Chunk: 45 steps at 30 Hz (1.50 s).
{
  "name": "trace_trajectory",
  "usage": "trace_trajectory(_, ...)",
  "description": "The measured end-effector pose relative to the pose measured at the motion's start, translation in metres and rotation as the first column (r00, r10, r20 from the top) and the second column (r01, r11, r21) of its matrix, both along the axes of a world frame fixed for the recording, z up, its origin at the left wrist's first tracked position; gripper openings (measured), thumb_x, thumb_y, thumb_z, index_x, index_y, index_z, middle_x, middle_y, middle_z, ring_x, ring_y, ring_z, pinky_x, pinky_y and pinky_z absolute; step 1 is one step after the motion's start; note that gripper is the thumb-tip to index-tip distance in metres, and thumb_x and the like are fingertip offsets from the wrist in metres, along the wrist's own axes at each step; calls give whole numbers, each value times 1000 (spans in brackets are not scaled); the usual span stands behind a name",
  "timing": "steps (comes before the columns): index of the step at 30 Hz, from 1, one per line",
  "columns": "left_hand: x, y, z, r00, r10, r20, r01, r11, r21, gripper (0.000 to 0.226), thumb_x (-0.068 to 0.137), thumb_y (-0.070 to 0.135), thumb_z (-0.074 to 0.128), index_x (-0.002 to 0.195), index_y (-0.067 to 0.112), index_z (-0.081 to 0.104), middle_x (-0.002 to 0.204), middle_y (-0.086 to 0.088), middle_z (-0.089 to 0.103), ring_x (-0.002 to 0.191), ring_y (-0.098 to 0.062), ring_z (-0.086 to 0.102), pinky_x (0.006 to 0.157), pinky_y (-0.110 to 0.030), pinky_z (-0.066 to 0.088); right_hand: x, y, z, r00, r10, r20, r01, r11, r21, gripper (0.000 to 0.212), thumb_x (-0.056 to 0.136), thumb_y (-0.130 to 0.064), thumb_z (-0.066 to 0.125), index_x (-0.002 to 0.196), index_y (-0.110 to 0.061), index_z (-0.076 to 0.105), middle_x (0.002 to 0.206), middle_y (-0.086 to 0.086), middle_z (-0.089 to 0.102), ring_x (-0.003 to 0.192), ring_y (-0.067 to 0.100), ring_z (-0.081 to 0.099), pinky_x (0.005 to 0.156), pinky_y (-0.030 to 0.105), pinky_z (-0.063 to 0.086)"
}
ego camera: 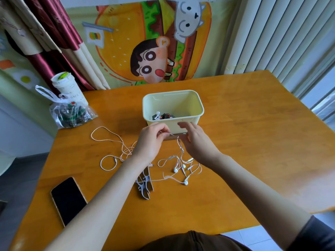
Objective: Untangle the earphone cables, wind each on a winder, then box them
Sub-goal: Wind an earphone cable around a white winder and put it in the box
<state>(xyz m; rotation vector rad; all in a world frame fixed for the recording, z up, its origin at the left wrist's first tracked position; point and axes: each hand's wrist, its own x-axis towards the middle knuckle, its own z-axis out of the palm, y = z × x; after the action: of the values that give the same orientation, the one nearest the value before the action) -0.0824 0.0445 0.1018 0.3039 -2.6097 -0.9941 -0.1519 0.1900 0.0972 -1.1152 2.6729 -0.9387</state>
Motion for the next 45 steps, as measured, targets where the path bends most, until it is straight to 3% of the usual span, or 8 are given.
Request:
trace_trajectory(6,-4,11,-2,992,108,-65,-90,967,237,21,87,3,64,101,6,50,98,0,49,74,-2,58,67,-10,48,-1,-6,11,977,84,196,-72,995,-64,22,91,-18,59,73,-8,66,62,0,63,55,6,57,58,19,45)
trace_trajectory(12,4,40,5,991,31,127,-121,578,807,21,101,26,40,118,14,35,106,-2,58,71,-14,62,79,-27,53,-13,-22,31,969,-50,241,109,965,-239,24,89,-11,60,69,2,66,62,5,66,54,11,63,57,17,49)
trace_trajectory(21,14,9,-8,983,140,120,-165,959,232,15,96,15,52,109,14,60,104,2,57,72,-5,50,59,-7,39,-45,-5,47,895,-271,354,403,832,-381,12,92,-14,58,86,-6,63,66,5,68,53,12,67,57,26,58)
trace_trajectory(28,21,3,-12,898,-93,429,-4,975,220,27,99,19,44,85,19,67,80,4,67,87,-24,64,80,-39,50,-59,20,25,819,-438,369,545,796,-264,13,88,-8,54,100,-4,53,68,5,66,52,9,63,54,26,57)
trace_trajectory(32,21,4,-14,886,-107,451,22,982,189,26,100,21,43,88,22,66,78,6,65,84,-23,64,70,-34,49,-53,30,-7,924,-382,8,366,889,274,28,93,-20,54,118,-9,57,119,18,55,111,34,49,93,38,40)
trace_trajectory(35,17,10,-13,890,-137,434,56,979,194,26,100,22,43,90,20,67,74,6,62,62,-13,55,54,-21,38,-21,16,-10,996,-32,84,18,987,162,35,91,-9,57,126,-8,55,130,14,52,122,30,44,101,27,30)
trace_trajectory(38,12,14,-9,908,-164,386,78,971,228,27,99,16,42,85,14,65,73,2,62,62,-14,52,58,-27,39,9,0,-5,948,182,263,-185,983,-11,24,94,-8,52,117,-6,57,103,7,67,96,17,63,82,18,43)
trace_trajectory(45,20,3,-20,933,-114,341,-18,932,363,12,97,19,50,108,20,45,87,1,62,85,-17,60,77,-29,46,3,1,1,960,85,266,-85,996,-12,17,94,-8,53,84,-7,66,73,2,63,44,0,52,47,9,39)
